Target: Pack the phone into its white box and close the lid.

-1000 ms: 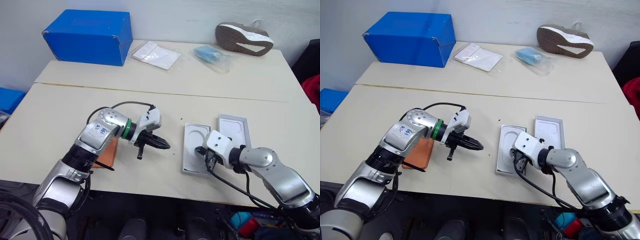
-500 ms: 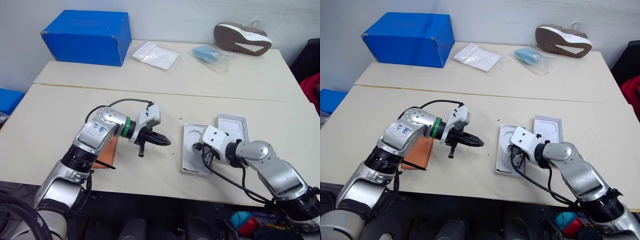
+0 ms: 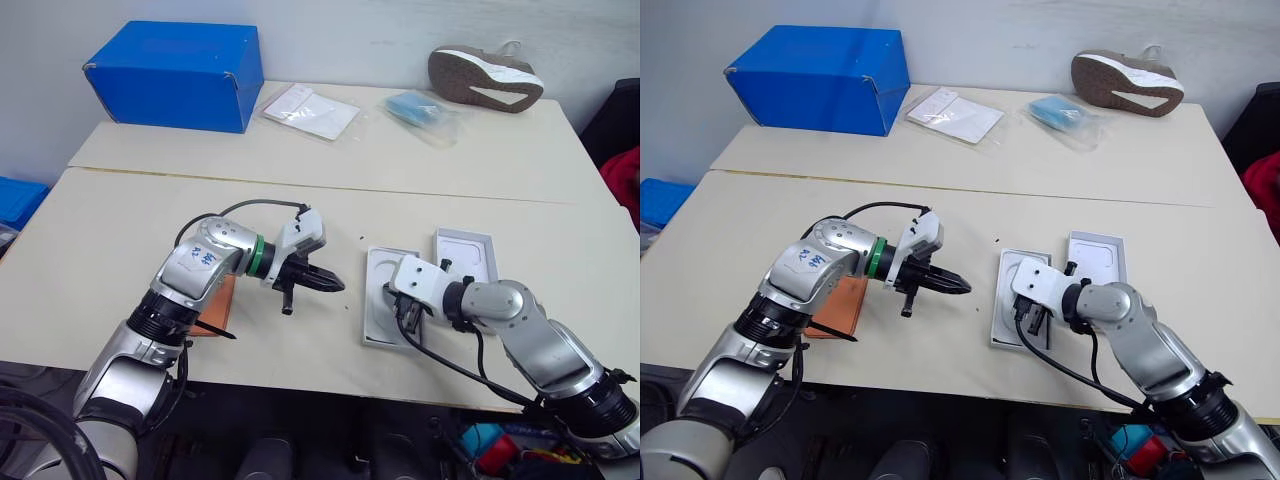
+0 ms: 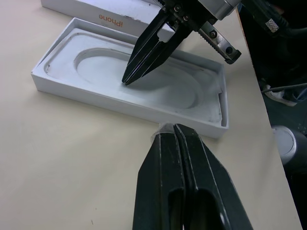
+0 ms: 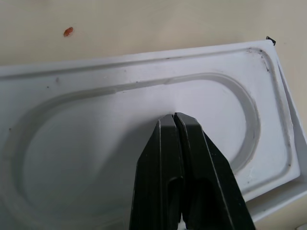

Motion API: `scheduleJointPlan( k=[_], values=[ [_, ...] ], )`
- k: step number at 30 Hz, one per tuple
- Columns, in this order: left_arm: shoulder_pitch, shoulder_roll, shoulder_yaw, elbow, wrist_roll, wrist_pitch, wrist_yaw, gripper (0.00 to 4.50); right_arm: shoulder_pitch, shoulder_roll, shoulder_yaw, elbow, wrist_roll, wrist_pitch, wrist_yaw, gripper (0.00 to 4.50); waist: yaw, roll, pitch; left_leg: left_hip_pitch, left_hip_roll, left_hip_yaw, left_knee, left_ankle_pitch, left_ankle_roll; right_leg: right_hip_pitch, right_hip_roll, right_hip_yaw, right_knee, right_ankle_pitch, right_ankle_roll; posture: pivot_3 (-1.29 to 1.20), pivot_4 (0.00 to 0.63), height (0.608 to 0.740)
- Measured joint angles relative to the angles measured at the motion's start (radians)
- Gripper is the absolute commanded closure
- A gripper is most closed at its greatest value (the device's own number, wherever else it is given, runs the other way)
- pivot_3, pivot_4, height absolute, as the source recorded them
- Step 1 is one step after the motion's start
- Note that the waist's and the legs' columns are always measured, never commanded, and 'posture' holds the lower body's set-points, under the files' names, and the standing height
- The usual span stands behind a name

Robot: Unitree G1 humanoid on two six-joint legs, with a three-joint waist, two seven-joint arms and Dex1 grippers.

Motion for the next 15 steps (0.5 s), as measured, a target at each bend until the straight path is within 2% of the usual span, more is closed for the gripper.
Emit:
scheduleJointPlan(
  k=[7,14,15],
  values=[
    [0.025,0.003,0.034,-0.011,-0.003,0.031,0.016,4.5,0.022,-0.013,-0.065,-0.056,0.046,0.083,0.05,4.48,0.0,0.0,0.0,0.0,0.0,0.0,0.0,0.0,0.0,0.0,0.0,0.0,0.0,0.0,0.0,0.0,0.15,0.74],
    [0.049,0.038,0.115,-0.064,-0.09,0.184,0.028,4.5,0.079,0.022,-0.346,-0.245,0.351,0.114,0.167,4.48,0.001,0.0,0.0,0.0,0.0,-0.002,0.0,0.0,0.0,0.001,0.0,-0.001,0.0,0.0,0.0,0.0,0.15,0.74],
    [0.058,0.048,0.155,-0.075,-0.123,0.23,0.034,4.32,0.107,0.008,-0.381,-0.255,0.395,0.108,0.197,4.32,0.0,0.0,0.0,0.0,0.0,-0.002,0.0,0.0,0.0,0.001,0.0,-0.002,-0.001,0.0,0.0,0.0,0.15,0.74]
  ],
)
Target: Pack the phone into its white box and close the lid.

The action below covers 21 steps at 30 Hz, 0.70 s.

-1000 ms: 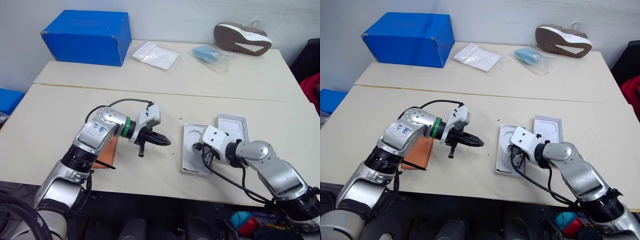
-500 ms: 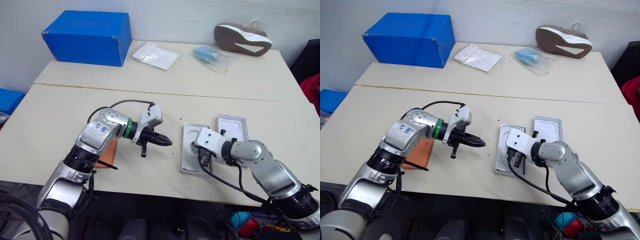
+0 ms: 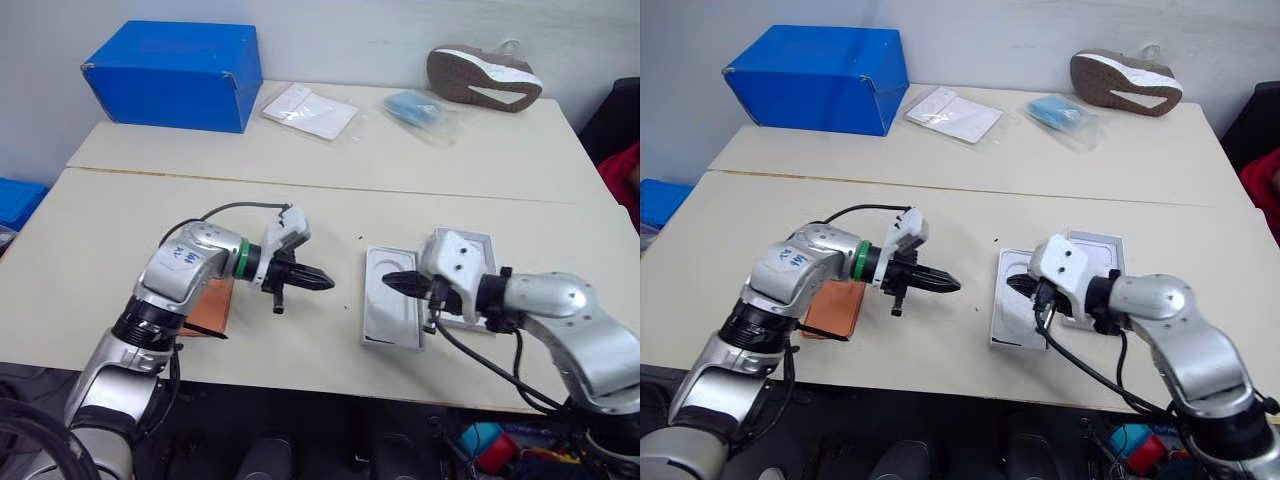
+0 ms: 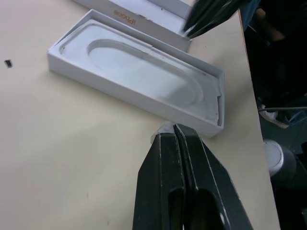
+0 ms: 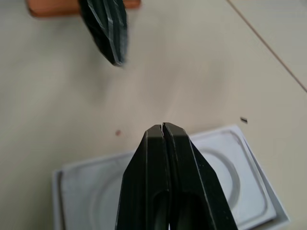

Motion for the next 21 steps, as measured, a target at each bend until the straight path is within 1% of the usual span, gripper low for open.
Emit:
scheduleJointPlan(
  k=[2,4,6,9,11,13,14,15,17,21],
  values=[
    [0.015,0.03,0.063,-0.001,-0.052,0.074,0.004,3.93,0.037,-0.026,-0.041,0.0,0.047,-0.011,0.043,3.92,0.0,0.0,0.0,0.0,0.0,0.0,0.0,0.0,0.0,0.0,0.0,0.0,0.0,0.0,0.0,0.0,0.15,0.74],
    [0.033,0.073,0.139,-0.001,-0.105,0.154,0.008,3.33,0.061,-0.049,-0.075,0.0,0.096,-0.02,0.086,3.29,-0.001,0.0,0.0,0.0,0.0,-0.001,0.0,0.0,0.0,0.0,0.0,-0.001,0.0,0.0,0.0,0.0,0.15,0.74],
    [0.052,0.121,0.199,-0.001,-0.162,0.229,0.006,2.67,0.068,-0.057,-0.094,0.001,0.137,-0.039,0.114,2.56,-0.005,0.0,0.0,0.001,0.0,-0.001,0.0,0.0,0.0,0.0,0.0,-0.001,0.0,0.0,0.0,0.0,0.15,0.74],
    [0.117,0.225,0.265,0.007,-0.211,0.298,-0.007,1.68,0.054,-0.058,-0.102,0.011,0.165,-0.062,0.125,1.46,-0.012,0.0,0.0,0.001,0.0,-0.001,0.0,0.0,0.0,0.0,0.0,-0.001,0.001,0.0,0.0,0.0,0.15,0.74],
    [0.172,0.298,0.303,0.039,-0.229,0.309,-0.029,1.03,0.038,-0.061,-0.098,0.023,0.168,-0.08,0.13,0.68,-0.012,0.0,0.0,0.001,0.0,-0.001,0.0,0.0,0.0,0.0,-0.001,-0.001,0.001,0.0,-0.001,0.0,0.15,0.74],
    [0.243,0.377,0.331,0.073,-0.233,0.3,-0.063,0.41,0.028,-0.062,-0.087,0.031,0.169,-0.097,0.136,0.01,-0.014,0.0,0.0,0.001,0.0,-0.001,-0.001,0.0,0.0,0.0,-0.001,-0.001,0.001,-0.001,-0.001,0.0,0.15,0.74],
    [0.281,0.42,0.34,0.097,-0.232,0.29,-0.082,0.1,0.025,-0.062,-0.076,0.036,0.169,-0.104,0.139,0.0,-0.015,0.0,0.0,0.001,0.0,-0.001,-0.002,0.0,0.0,0.0,-0.001,-0.001,0.0,-0.001,-0.001,0.0,0.15,0.74],
    [0.311,0.454,0.346,0.124,-0.23,0.279,-0.099,0.04,0.022,-0.062,-0.063,0.046,0.168,-0.11,0.144,0.0,-0.016,0.0,0.0,0.001,0.0,-0.001,-0.002,0.0,0.0,0.0,-0.001,-0.002,0.0,-0.001,-0.002,0.0,0.15,0.74],
    [0.348,0.503,0.351,0.173,-0.224,0.247,-0.125,0.04,0.003,-0.062,-0.026,0.068,0.163,-0.128,0.152,0.0,-0.012,0.001,0.001,0.001,0.0,-0.001,-0.002,0.0,0.0,0.0,-0.002,-0.002,0.0,-0.001,-0.002,0.0,0.15,0.74],
    [0.361,0.543,0.346,0.281,-0.195,0.204,-0.14,0.04,-0.061,-0.04,0.063,0.105,0.135,-0.169,0.155,0.0,-0.001,0.001,0.001,0.001,-0.001,-0.002,-0.002,0.0,0.0,0.0,-0.003,-0.003,0.0,-0.001,-0.002,0.0,0.15,0.74]
  ],
)
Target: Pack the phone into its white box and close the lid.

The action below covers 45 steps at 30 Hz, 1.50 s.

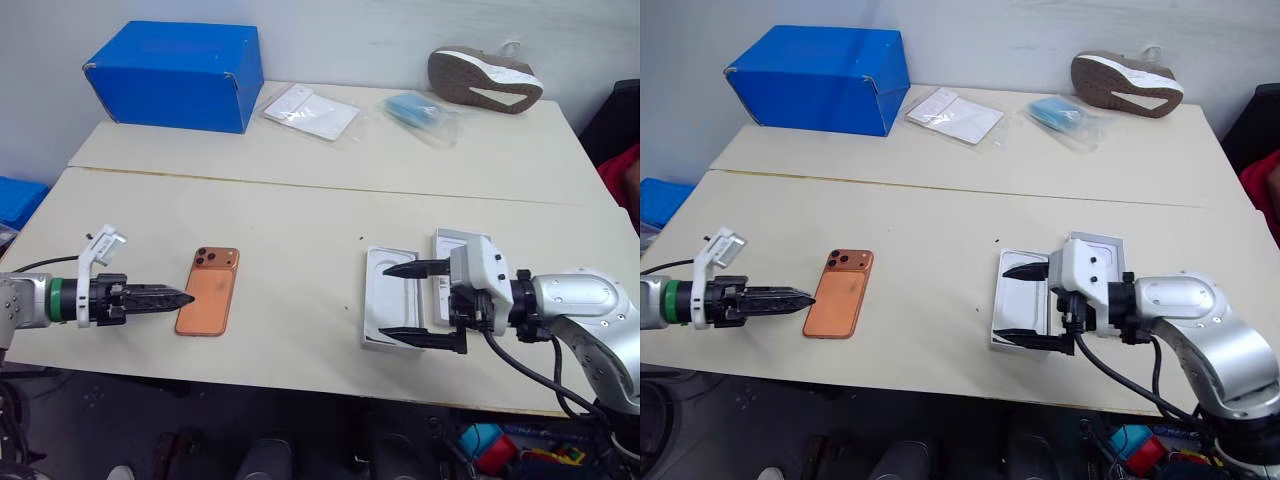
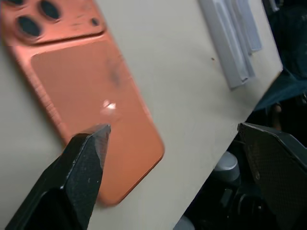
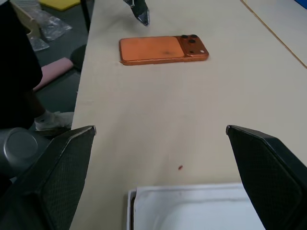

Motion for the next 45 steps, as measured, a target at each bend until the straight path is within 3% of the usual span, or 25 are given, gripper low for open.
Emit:
scheduleJointPlan(
  k=[7,9,13,21,29,40,45],
  values=[
    [-0.107,0.014,-0.121,0.162,0.088,-0.04,-0.016,0.04,-0.126,0.099,0.186,0.1,-0.112,-0.064,-0.02,0.0,-0.003,0.0,0.0,-0.001,-0.001,-0.001,0.0,0.0,0.0,-0.001,0.0,-0.002,0.001,0.0,0.0,0.0,0.15,0.74],
    [-0.138,0.004,-0.16,0.209,0.122,-0.049,-0.017,0.0,-0.161,0.135,0.23,0.14,-0.147,-0.07,-0.028,0.38,-0.005,0.0,0.0,-0.001,-0.001,0.0,0.0,0.0,0.0,-0.001,0.0,-0.002,0.002,0.0,0.0,0.0,0.15,0.74],
    [-0.225,-0.026,-0.222,0.284,0.173,-0.059,-0.039,0.0,-0.256,0.258,0.338,0.255,-0.228,-0.098,-0.059,1.65,-0.009,0.0,0.0,0.0,-0.002,0.0,0.0,0.001,0.0,-0.002,-0.002,-0.002,0.005,0.0,0.0,0.0,0.15,0.74],
    [-0.306,-0.074,-0.291,0.338,0.239,-0.074,-0.079,0.0,-0.303,0.354,0.453,0.417,-0.373,-0.21,-0.067,4.48,-0.002,0.003,-0.003,0.001,-0.012,-0.002,0.0,0.005,0.006,-0.002,-0.011,-0.003,0.01,0.0,0.0,0.0,0.15,0.74],
    [-0.339,-0.135,-0.328,0.306,0.285,-0.05,-0.079,0.0,-0.377,0.507,0.552,0.651,-0.524,-0.308,-0.099,4.48,-0.002,0.016,-0.011,0.001,-0.018,-0.009,0.0,0.005,0.008,-0.001,-0.012,-0.004,0.015,0.0,0.0,0.0,0.15,0.74],
    [-0.345,-0.279,-0.321,0.22,0.281,0.027,-0.041,0.0,-0.414,0.57,0.577,0.81,-0.624,-0.391,-0.132,4.48,-0.001,0.031,-0.022,0.002,-0.033,-0.027,-0.001,0.009,0.015,0.003,-0.014,0.005,0.018,0.0,0.0,0.0,0.15,0.74],
    [-0.333,-0.301,-0.321,0.184,0.282,0.037,-0.012,0.0,-0.416,0.584,0.577,0.841,-0.647,-0.418,-0.138,4.48,-0.003,0.033,-0.027,0.008,-0.035,-0.03,-0.003,0.01,0.016,0.005,-0.013,0.015,0.023,0.0,0.0,0.0,0.15,0.74]
  ],
)
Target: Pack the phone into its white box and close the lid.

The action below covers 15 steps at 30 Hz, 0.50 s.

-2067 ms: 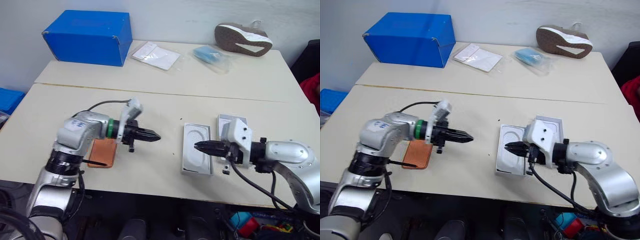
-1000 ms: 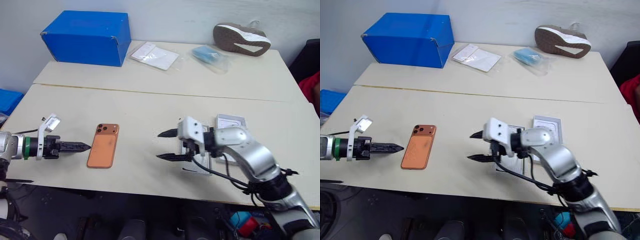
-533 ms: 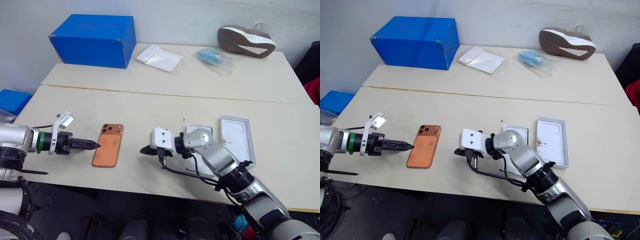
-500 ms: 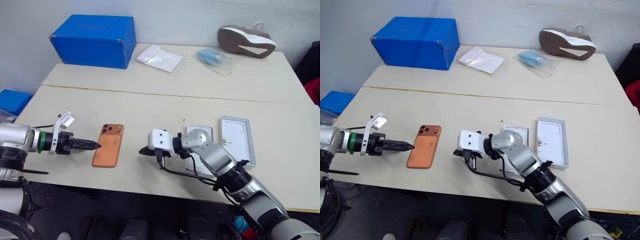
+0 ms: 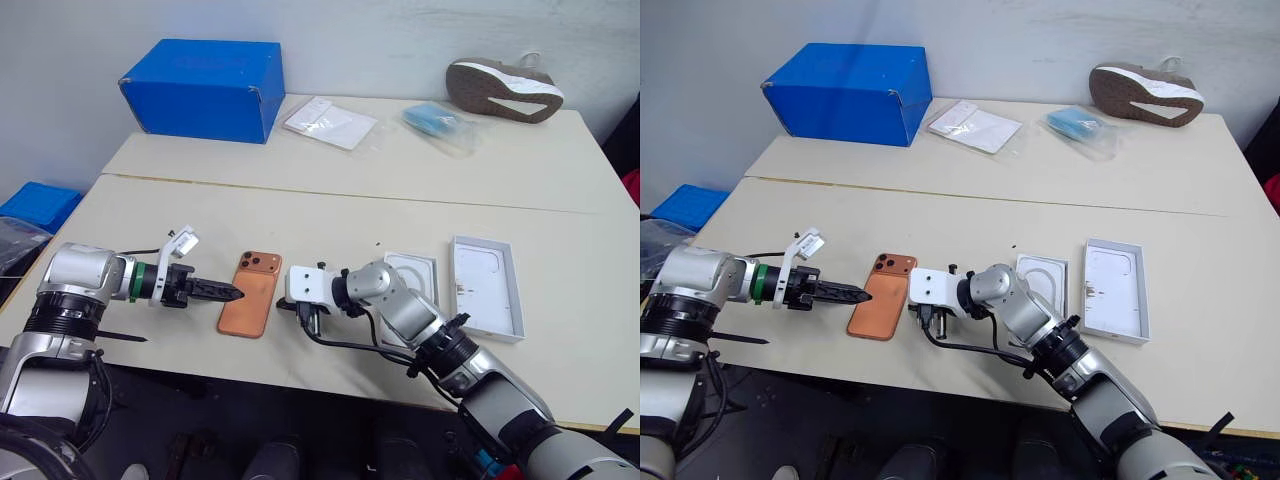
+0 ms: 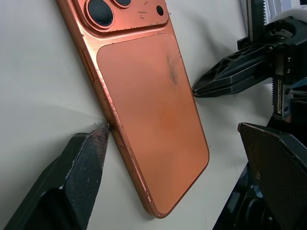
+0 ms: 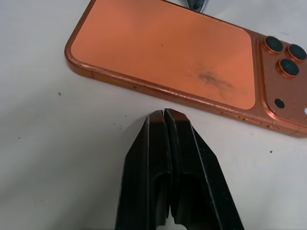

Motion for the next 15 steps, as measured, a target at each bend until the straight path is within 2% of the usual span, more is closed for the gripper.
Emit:
scheduleJointPlan(
  k=[2,8,15],
  values=[
    [0.006,-0.002,0.0,-0.012,0.0,0.003,0.011,0.0,0.0,0.005,0.0,0.01,-0.004,-0.009,0.0,4.48,-0.002,0.0,0.0,0.003,0.0,0.0,-0.002,0.0,0.0,0.002,0.001,0.008,0.001,0.0,0.0,0.0,0.15,0.74],
    [-0.023,-0.016,-0.005,-0.019,0.001,0.092,0.068,0.0,0.0,0.016,0.0,0.02,-0.02,-0.014,-0.001,4.48,-0.004,0.001,-0.004,0.007,0.0,-0.001,-0.004,0.0,0.0,0.005,0.002,0.012,0.001,0.0,0.001,0.0,0.15,0.74],
    [-0.029,-0.001,-0.045,-0.143,0.003,0.181,0.141,0.0,-0.001,0.031,0.0,0.029,-0.037,-0.019,0.003,4.48,-0.017,0.002,-0.006,0.008,-0.001,-0.004,-0.005,0.0,0.0,0.005,0.003,0.015,0.002,0.0,0.001,0.0,0.15,0.74]
  ],
)
